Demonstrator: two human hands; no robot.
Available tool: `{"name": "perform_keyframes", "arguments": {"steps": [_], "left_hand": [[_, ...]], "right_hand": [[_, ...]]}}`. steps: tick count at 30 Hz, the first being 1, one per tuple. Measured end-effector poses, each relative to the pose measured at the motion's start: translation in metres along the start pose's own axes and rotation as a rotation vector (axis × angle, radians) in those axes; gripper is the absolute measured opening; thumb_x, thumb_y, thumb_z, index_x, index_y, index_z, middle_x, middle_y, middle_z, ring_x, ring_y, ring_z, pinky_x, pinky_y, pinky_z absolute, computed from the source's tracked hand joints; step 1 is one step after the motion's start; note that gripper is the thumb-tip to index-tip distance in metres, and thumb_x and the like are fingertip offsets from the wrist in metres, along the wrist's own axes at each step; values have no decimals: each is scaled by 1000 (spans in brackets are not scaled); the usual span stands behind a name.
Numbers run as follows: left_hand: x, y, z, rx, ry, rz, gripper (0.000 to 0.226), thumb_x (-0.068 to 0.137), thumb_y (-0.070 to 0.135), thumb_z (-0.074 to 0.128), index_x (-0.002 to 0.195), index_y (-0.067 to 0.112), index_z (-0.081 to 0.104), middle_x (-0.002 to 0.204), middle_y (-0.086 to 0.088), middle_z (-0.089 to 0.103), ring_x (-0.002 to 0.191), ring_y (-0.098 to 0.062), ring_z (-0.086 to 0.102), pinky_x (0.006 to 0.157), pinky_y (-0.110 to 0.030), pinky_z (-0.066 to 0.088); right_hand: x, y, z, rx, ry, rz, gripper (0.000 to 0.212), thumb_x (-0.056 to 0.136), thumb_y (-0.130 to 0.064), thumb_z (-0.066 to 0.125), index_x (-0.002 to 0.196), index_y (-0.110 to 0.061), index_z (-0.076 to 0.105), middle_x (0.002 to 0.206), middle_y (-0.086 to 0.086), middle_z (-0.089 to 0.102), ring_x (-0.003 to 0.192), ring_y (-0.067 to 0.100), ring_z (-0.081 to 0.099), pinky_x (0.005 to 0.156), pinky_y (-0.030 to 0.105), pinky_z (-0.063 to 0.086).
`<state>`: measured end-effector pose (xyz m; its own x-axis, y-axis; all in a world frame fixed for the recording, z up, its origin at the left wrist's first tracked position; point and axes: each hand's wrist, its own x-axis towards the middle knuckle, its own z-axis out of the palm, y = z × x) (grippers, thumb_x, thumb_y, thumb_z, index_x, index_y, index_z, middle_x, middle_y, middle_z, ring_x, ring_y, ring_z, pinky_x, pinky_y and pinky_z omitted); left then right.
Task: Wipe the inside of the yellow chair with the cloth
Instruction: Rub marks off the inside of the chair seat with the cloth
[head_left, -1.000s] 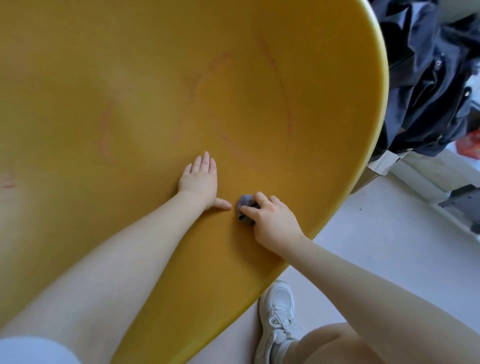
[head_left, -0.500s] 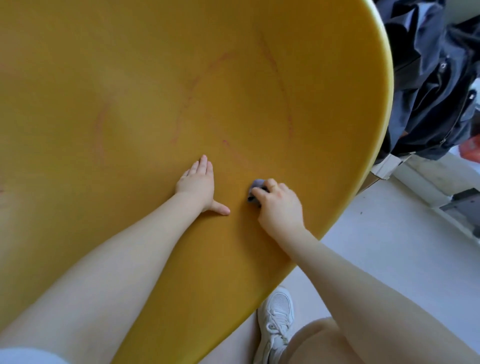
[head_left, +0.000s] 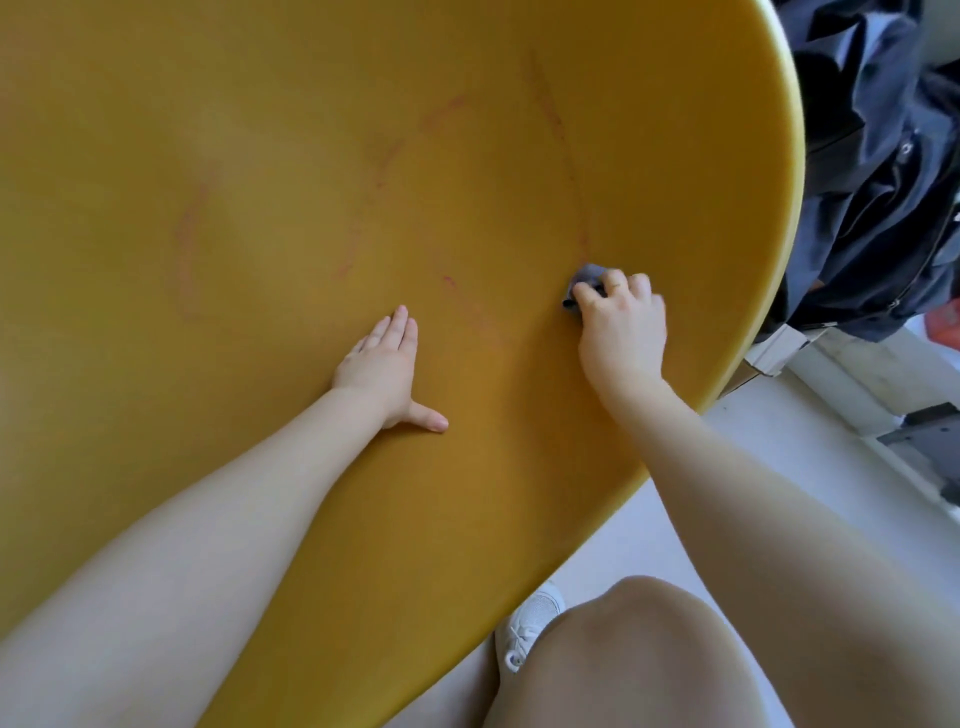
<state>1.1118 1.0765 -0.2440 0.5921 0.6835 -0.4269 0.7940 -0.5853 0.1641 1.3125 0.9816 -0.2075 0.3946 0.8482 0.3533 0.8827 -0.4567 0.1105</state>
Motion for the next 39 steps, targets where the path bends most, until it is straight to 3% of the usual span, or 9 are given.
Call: {"name": "perform_keyframes", "arguments": {"steps": [3,6,9,14,20,26,29,32,39], "left_hand": [[-2,0,0,-4,17,6,129,63,67,69,149,9,-8,156,-3,-18,145,-18,-7,116,-32,8],[-4,0,-1,-13,17,12,128,63,66,69,149,9,-7,156,-3,-17,145,-18,-6,116,-32,8],[-3,1,-2,-4,1,22,127,65,66,68,149,8,-7,156,-4,-17,145,-20,-6,117,-33,9],[3,-7,-10,59,62,54,116,72,63,63,149,6,-3,157,-6,-14,145,-21,-5,116,-32,4],[14,-11,-11,84,42,44,124,67,68,63,148,4,-7,156,-8,-17,145,-20,-7,116,-31,0],[15,-17,-9,46,68,82,124,66,67,65,149,5,-5,156,-7,-17,145,-19,-6,117,-30,3],[17,-21,-9,45,64,104,123,67,67,64,149,7,-6,156,-6,-18,145,-18,-7,117,-30,3],[19,-26,-8,60,73,124,122,68,67,63,149,8,-6,156,-5,-18,145,-18,-7,116,-30,1],[19,-27,-4,72,104,128,118,70,69,58,149,9,-5,156,-4,-18,145,-16,-8,116,-29,-1]], "right_hand": [[-32,-32,5,180,-79,-96,28,65,0,53,82,-8,73,78,18,59,66,36,54,54,31,38],[-52,-64,-1,225,-359,-235,37,85,-4,45,113,-17,65,104,12,54,88,31,49,71,35,41],[-47,-58,1,202,-435,-352,40,93,-12,41,127,-26,54,114,7,47,97,27,43,75,32,37],[-6,-14,14,156,-49,-284,38,76,-17,36,83,-13,73,75,15,59,61,33,53,49,30,40],[25,-25,23,228,-64,-47,34,75,9,50,99,-4,70,95,21,61,73,36,49,56,33,35],[-39,-63,24,428,-212,-438,32,60,5,68,85,-15,74,78,10,63,56,28,49,48,27,44],[-25,-61,30,402,-166,-538,29,68,-2,53,79,-16,75,71,7,62,51,25,46,46,25,42],[15,-65,42,350,-53,-524,43,73,-15,32,77,-17,75,67,7,60,52,25,47,47,24,37],[82,-92,59,365,45,-364,28,71,-4,49,77,-12,75,70,12,61,55,30,49,52,26,36]]}}
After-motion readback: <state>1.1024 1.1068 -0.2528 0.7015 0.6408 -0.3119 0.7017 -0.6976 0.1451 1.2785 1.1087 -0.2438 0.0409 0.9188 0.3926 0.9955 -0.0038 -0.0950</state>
